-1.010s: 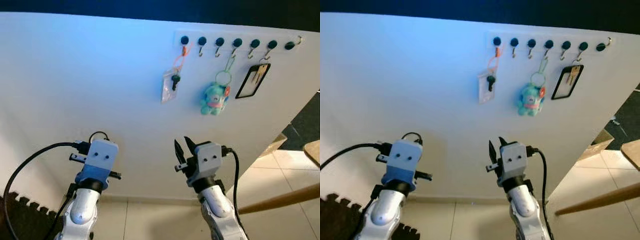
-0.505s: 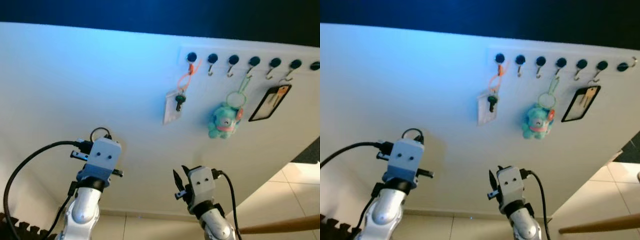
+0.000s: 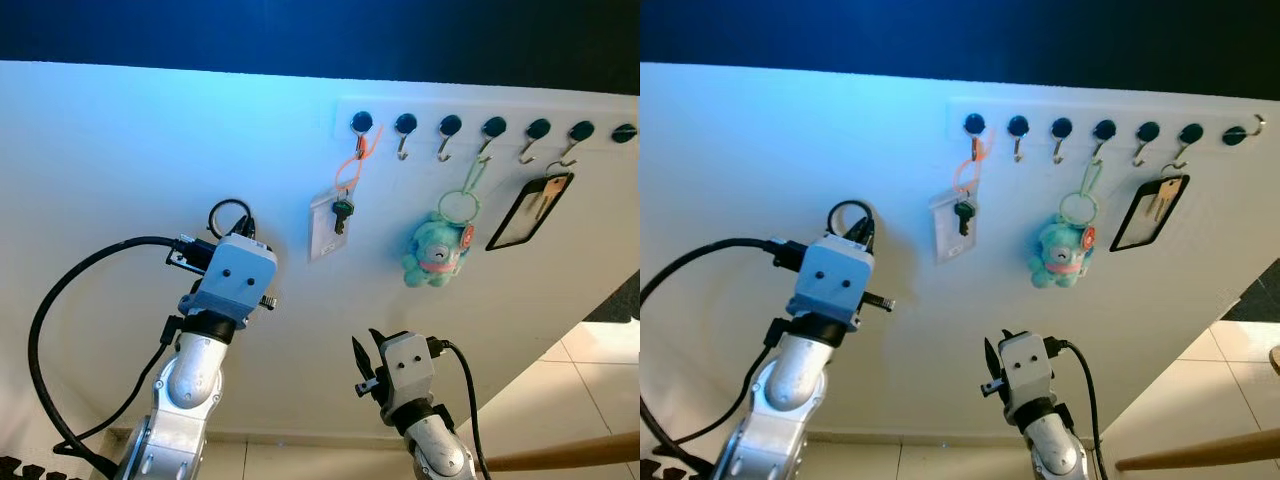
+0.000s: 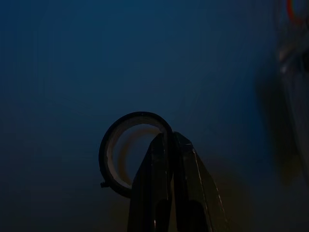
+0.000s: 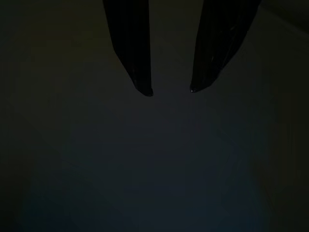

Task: Hang keys on a hook

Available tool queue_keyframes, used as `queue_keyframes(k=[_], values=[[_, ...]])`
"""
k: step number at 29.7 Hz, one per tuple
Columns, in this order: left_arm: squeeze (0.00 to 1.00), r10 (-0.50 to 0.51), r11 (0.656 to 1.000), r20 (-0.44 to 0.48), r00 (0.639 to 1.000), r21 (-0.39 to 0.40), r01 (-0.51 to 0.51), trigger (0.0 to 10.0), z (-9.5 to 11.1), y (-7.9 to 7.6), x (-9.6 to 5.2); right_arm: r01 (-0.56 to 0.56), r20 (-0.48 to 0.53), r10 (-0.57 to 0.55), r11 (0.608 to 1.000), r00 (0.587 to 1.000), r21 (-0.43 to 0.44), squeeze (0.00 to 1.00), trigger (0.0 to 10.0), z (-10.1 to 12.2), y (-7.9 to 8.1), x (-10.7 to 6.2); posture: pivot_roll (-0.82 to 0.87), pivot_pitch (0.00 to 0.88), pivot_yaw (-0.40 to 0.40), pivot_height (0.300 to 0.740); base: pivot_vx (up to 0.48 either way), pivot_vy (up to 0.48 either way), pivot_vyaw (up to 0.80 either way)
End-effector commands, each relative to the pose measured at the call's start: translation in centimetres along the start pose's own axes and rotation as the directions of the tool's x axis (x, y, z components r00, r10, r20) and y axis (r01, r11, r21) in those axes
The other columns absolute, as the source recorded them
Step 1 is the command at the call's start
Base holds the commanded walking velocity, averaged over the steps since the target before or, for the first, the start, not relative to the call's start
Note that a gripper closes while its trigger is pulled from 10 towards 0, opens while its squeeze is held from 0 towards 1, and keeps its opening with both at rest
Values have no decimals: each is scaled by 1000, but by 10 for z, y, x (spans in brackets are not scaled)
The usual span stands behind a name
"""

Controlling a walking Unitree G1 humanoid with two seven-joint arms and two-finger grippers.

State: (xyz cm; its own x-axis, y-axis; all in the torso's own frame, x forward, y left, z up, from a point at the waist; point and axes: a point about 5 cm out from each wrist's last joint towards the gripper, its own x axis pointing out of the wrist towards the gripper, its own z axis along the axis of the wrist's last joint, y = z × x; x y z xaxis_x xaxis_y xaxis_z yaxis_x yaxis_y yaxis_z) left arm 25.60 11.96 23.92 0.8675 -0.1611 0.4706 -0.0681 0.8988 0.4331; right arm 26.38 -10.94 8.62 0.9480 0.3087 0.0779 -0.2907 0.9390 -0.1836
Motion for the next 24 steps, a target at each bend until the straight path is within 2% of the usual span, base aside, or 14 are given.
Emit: queue_keyframes(k=[1, 4, 8, 13, 14, 15, 19, 20, 21, 22, 24], values=[[0, 10, 999, 50, 999, 36, -12, 10000, 8, 3, 1, 4, -18, -4, 1000, 1000, 0, 0, 10000, -5, 0, -3, 159, 130, -28, 740, 0, 0, 0], [0, 21, 996, 137, 990, 87, -33, 10000, 23, 3, 5, 2, -16, -2, 1000, 1000, -2, 0, 10000, -6, -1, -2, 163, 134, -34, 740, 0, 0, 0], [0, -23, 990, 237, 971, 142, -11, 10000, 42, -8, 16, -5, -12, 5, 1000, 1000, -1, 0, 10000, -6, 1, -1, 169, 142, -42, 740, 0, 0, 0], [0, -73, 989, 314, 947, 146, 28, 10000, 57, -23, 27, -17, -11, 17, 1000, 1000, 0, 0, 10000, -5, 4, 2, 173, 152, -47, 740, 0, 0, 0], [0, -138, 985, 383, 913, 148, 87, 10000, 70, -38, 33, -26, -11, 26, 1000, 1000, 0, 0, 10000, -6, 6, 3, 169, 157, -45, 740, 0, 0, 0], [0, -138, 985, 383, 913, 148, 87, 10000, 70, -38, 33, -26, -11, 26, 1000, 1000, 0, 0, 10000, -6, 6, 3, 169, 157, -45, 740, 0, 0, 0], [0, -243, 967, 456, 856, 179, 180, 10000, 84, -60, 36, -26, -17, 26, 1000, 1000, -3, 0, 10000, -7, 6, 7, 157, 163, -33, 740, 0, 0, 0], [0, -243, 967, 456, 856, 179, 180, 10000, 84, -60, 36, -26, -17, 26, 1000, 1000, -3, 0, 10000, -7, 6, 7, 157, 163, -33, 740, 0, 0, 0], [0, -295, 953, 470, 832, 207, 222, 10000, 87, -73, 36, -14, -41, 14, 1000, 999, -8, 0, 10000, -15, 3, 8, 155, 165, -26, 740, 0, 0, 0], [0, -315, 947, 476, 821, 214, 239, 10000, 89, -79, 36, -3, -55, 2, 1000, 998, -15, 0, 10000, -18, 0, 8, 154, 166, -23, 740, 0, 0, 0], [0, -325, 944, 480, 815, 216, 250, 10000, 91, -83, 36, 4, -64, -6, 1000, 998, -19, 0, 10000, -20, -2, 8, 154, 166, -23, 740, 0, 0, 0]])
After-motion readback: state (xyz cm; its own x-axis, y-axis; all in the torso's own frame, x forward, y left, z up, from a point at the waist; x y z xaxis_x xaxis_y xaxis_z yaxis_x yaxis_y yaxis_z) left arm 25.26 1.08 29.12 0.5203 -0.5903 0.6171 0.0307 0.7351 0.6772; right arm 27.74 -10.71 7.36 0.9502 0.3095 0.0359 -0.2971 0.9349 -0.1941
